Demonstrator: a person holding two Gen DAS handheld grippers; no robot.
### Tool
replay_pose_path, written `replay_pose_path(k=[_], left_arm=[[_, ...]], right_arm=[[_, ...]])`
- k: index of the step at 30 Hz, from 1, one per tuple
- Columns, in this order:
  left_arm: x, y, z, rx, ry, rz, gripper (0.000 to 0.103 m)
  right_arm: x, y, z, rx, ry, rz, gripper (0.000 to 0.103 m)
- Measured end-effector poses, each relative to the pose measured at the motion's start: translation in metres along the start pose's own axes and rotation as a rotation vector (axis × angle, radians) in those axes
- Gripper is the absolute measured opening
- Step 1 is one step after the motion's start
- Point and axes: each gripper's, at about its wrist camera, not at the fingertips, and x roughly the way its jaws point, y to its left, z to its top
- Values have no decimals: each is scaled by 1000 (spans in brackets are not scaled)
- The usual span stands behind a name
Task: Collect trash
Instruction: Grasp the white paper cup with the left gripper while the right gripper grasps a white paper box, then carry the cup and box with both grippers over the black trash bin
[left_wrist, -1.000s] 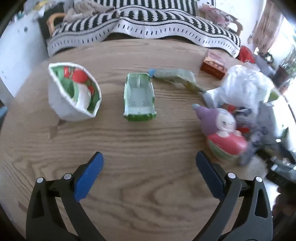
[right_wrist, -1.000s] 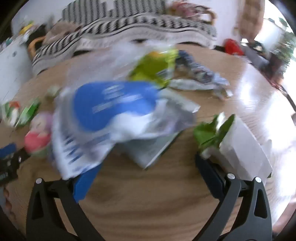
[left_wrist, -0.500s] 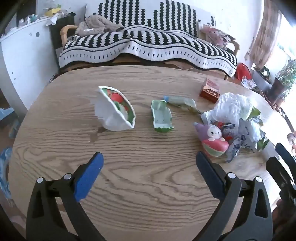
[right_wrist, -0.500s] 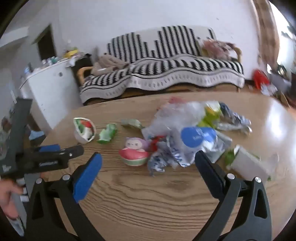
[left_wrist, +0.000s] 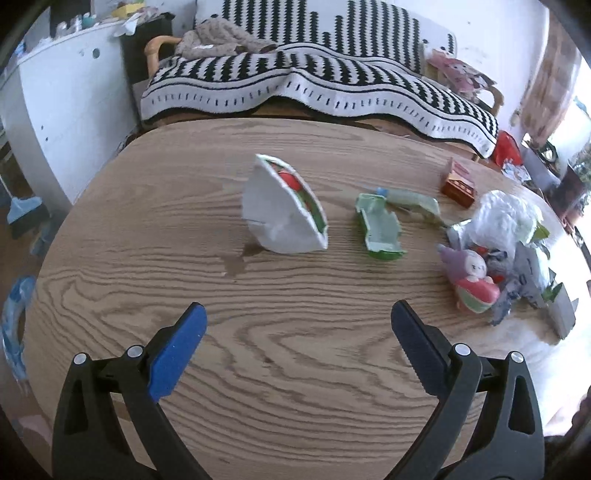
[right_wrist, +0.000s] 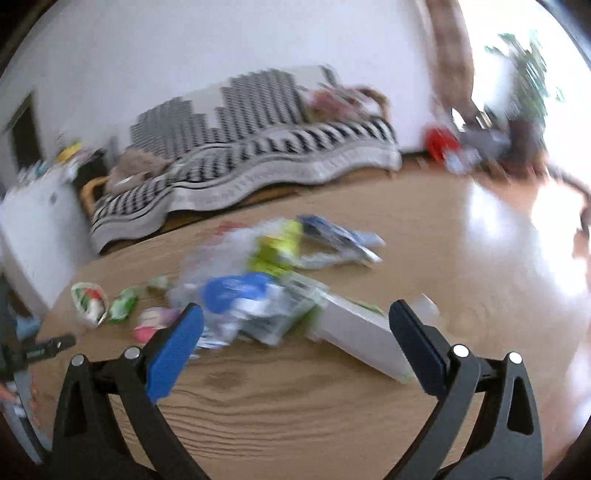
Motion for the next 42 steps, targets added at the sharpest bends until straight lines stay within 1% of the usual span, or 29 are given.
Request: replay_pose_path(k=[2, 3, 4, 6, 11, 13, 14, 16, 17, 18, 20, 23, 25, 27, 28, 29, 30, 31, 32, 33, 34, 35, 36, 37, 38, 39, 40, 41, 42], left_arm=[[3, 0, 1, -10, 5, 7, 97], [4, -1, 2, -12, 6, 13, 97], [5, -1, 3, -11, 5, 15, 97], [11, -2, 5, -5, 2, 32, 97], [21, 4, 18, -31, -3, 34, 97], [25, 7, 23, -40, -1, 53, 97], [29, 10, 27, -54, 3, 58, 97], [34, 14, 33, -72, 10, 59, 97], [36, 16, 36, -86, 11, 61, 97], [39, 17, 39, -96, 11, 63, 97], [45, 17, 48, -112, 14, 65, 97], [59, 8, 61, -99, 29, 72, 97], [68, 3, 65, -77, 43, 98, 97], [81, 1, 66, -54, 66, 140, 97], [85, 4, 66, -55, 67, 139, 96], [88, 8, 66, -64, 71, 118, 83], [91, 12, 66, -75, 79, 88, 57], [92, 18, 66, -94, 86, 55, 58], [92, 21, 65, -108, 86, 47, 55], [91, 22, 64, -112, 89, 60, 52], [88, 22, 63, -102, 82, 92, 52], [86, 20, 62, -88, 75, 102, 51], [84, 19, 62, -76, 68, 92, 51], [81, 19, 62, -72, 68, 82, 51], [78, 18, 61, -69, 64, 68, 51], [75, 19, 60, -69, 60, 58, 51], [74, 19, 59, -71, 60, 51, 51], [71, 21, 59, -76, 58, 36, 51], [69, 22, 58, -83, 55, 26, 51]], right_arm=[[11, -25, -3, 95, 73, -79, 97], [15, -32, -5, 125, 98, -99, 97], [20, -37, -7, 142, 116, -97, 97], [25, -36, -10, 130, 139, -90, 97], [36, -12, -5, 11, 175, -76, 97], [42, -4, 1, -57, 177, -96, 97], [44, 0, 4, -109, 173, -111, 97], [48, 6, 8, -216, 180, -88, 97], [52, 14, 7, -323, 190, -83, 97], [59, 23, 6, -430, 186, -118, 97], [69, 29, 4, -510, 180, -176, 97], [81, 23, 4, -461, 213, -137, 97], [90, 18, 7, -446, 231, -145, 97], [102, 11, 10, -430, 255, -146, 97], [106, 6, 12, -405, 274, -134, 95], [107, 2, 10, -386, 282, -125, 84], [108, 0, 9, -371, 293, -119, 75], [111, -5, 6, -347, 323, -104, 73], [111, -6, 6, -340, 318, -97, 72], [109, -6, 5, -338, 313, -92, 70], [108, -6, 6, -330, 312, -88, 66], [105, -8, 7, -303, 304, -74, 62], [103, -10, 7, -289, 299, -65, 58], [100, -10, 8, -271, 290, -57, 50], [97, -12, 10, -251, 278, -60, 45], [93, -13, 12, -237, 265, -65, 43], [91, -15, 14, -222, 254, -68, 36], [89, -18, 16, -198, 245, -69, 22], [88, -21, 19, -169, 243, -56, 22]])
